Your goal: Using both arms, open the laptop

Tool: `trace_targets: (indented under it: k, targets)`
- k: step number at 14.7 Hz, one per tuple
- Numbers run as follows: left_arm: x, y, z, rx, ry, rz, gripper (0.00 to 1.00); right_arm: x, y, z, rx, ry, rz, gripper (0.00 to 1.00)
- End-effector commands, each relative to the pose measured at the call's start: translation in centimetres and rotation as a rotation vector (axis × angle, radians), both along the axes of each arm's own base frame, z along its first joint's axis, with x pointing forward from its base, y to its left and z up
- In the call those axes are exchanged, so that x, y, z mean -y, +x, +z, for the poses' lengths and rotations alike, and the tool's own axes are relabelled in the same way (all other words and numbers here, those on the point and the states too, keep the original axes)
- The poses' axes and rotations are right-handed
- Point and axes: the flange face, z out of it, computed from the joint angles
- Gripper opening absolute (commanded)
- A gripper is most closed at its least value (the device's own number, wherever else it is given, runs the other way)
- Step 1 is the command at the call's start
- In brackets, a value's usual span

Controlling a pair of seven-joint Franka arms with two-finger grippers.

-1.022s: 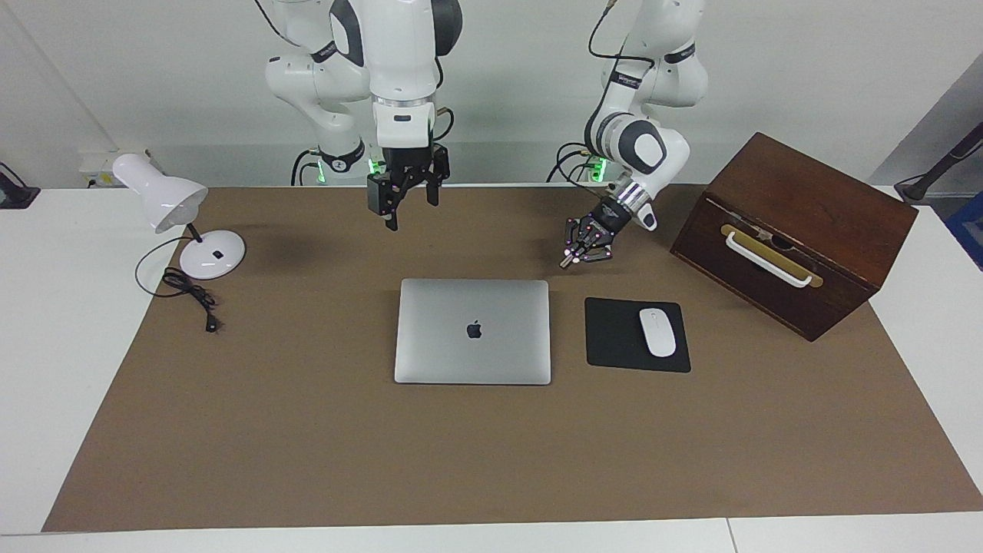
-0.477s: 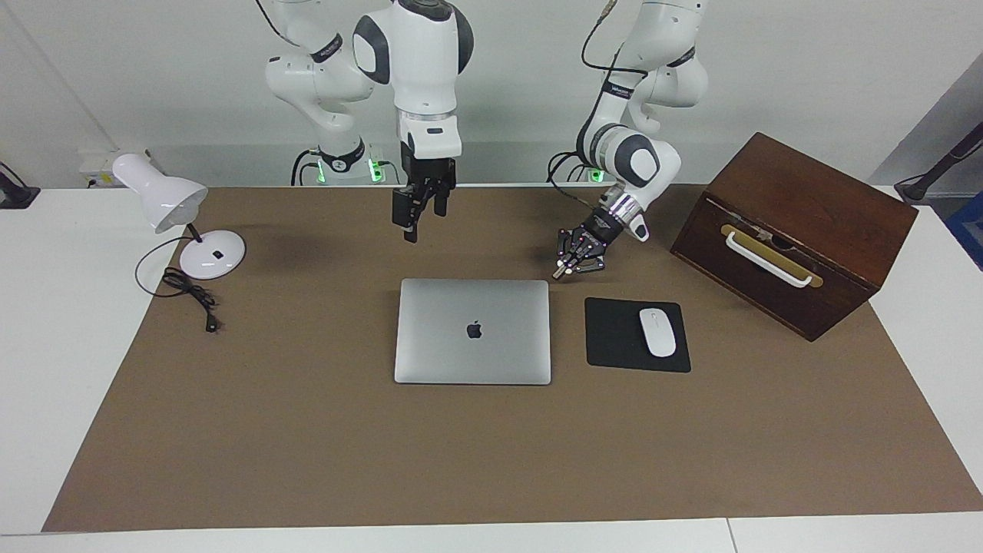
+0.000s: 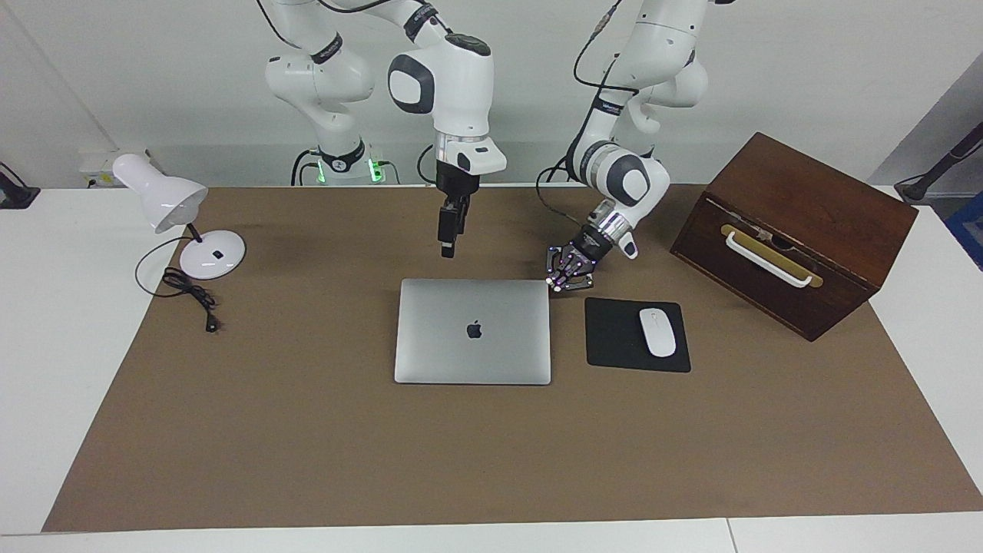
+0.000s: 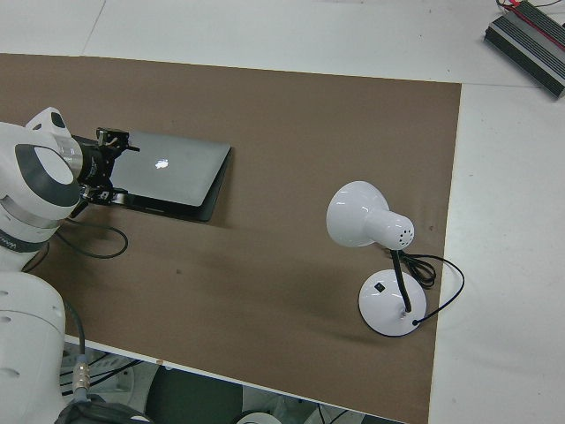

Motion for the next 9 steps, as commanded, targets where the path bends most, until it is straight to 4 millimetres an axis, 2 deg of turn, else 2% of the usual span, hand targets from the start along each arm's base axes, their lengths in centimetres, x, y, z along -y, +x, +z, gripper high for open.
trace_targets:
  k: [1, 5, 9]
  targets:
    - [0.8, 1.1, -0.1, 0.015, -0.005, 0.017, 0.00, -0.3, -0.5, -1.9, 0.017, -0.013, 0.061, 0.93]
    - [1.3, 1.0, -0.9, 0.017, 0.007, 0.005, 0.00, -0.8, -0.7, -5.2, 0.027, -0.036, 0.109, 0.92]
    - [1.9, 1.3, -1.5, 0.020, 0.011, -0.002, 0.00, -2.4, -2.6, -7.4, 0.041, -0.061, 0.156, 0.91]
